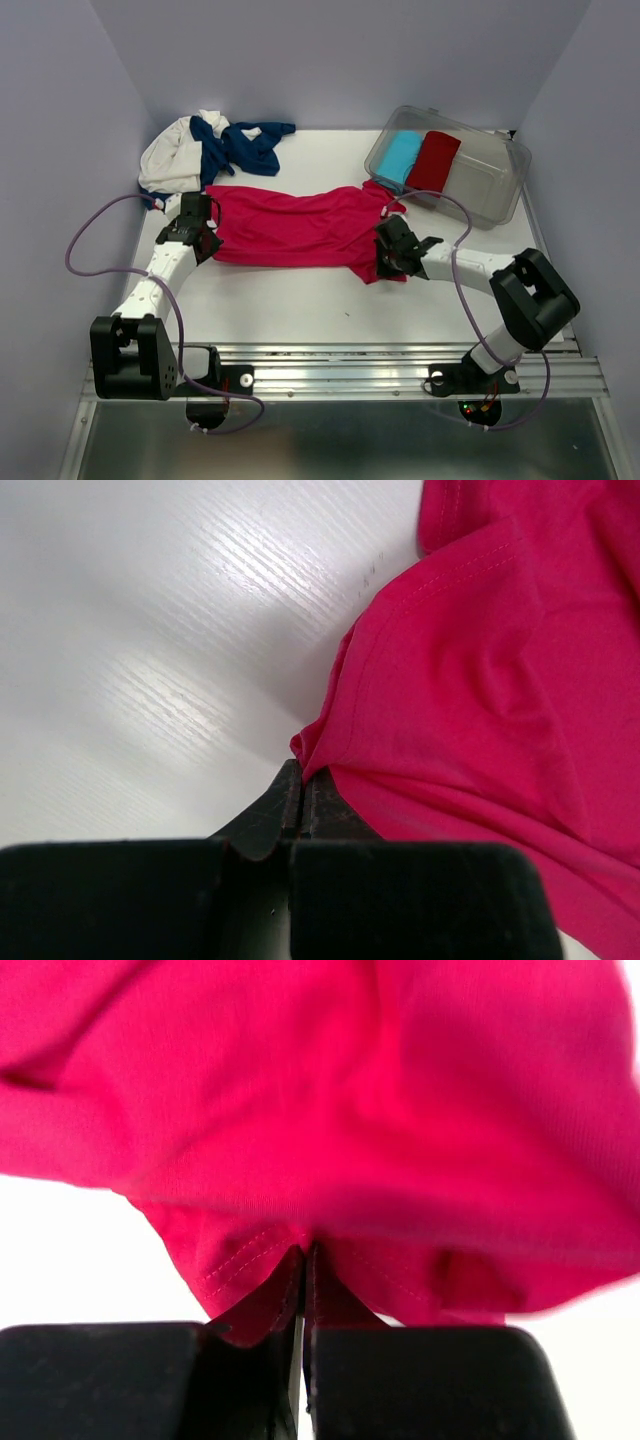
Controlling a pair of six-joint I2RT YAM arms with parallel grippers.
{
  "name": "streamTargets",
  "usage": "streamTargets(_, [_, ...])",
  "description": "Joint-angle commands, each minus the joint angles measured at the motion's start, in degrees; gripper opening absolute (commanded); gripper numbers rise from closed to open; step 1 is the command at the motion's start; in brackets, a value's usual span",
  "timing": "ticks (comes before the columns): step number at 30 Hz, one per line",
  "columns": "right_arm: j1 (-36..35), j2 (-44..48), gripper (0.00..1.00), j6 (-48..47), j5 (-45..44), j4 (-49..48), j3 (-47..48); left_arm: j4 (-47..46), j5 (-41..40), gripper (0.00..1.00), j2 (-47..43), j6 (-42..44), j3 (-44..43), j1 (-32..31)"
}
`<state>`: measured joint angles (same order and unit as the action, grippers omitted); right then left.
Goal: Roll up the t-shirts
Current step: Flatten out the T-shirt at the center of the board.
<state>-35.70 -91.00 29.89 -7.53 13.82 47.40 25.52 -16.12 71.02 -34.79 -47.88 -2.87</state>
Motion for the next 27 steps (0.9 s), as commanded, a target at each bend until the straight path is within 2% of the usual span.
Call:
streamTargets(1, [-3.4,3.9,0.01,2.1,1.5,4.2,-5.2,-0.6,-1.3,0.00,0.2,1.0,-2.4,0.2])
streamTargets(10, [-10.5,11.8,0.03,14.7,3.8,9.9,-10.7,-0.6,-1.7,0.00,0.2,1.2,-2.5,0.2])
streamTargets(12, [-11.4,13.0,0.27,17.6,3.2,11.3,-12.3,-0.4,-1.8,0.00,0.3,1.3,-2.5,0.2])
streamTargets(13, [-11.9,13.7,0.31,18.4,3.1,11.9,-12.8,-0.3,-1.8,0.00,0.2,1.4,-2.5,0.2])
streamTargets(14, [-11.9,14.7,0.46,19.8,2.4,13.0,-13.6,-0.4,-2.0,0.00,0.2,1.5,-2.5,0.2])
streamTargets(17, [-11.9,21.5,0.67,22.9,-1.8,16.0,-13.6,-0.3,-1.9,0.00,0.1,1.6,-2.5,0.2])
streamTargets(20, [-11.9,24.7,0.80,24.9,-5.1,17.1,-13.5,-0.4,-1.8,0.00,0.0,1.7,-2.4,0.2])
streamTargets(23, [-11.9,26.7,0.88,30.6,-6.4,17.2,-14.1,-0.3,-1.5,0.00,0.0,1.7,-2.5,0.2])
streamTargets(27, [-11.9,27.6,0.93,36.8,-8.9,17.6,-15.2,-0.2,-1.5,0.00,-0.4,2.0,-2.5,0.2])
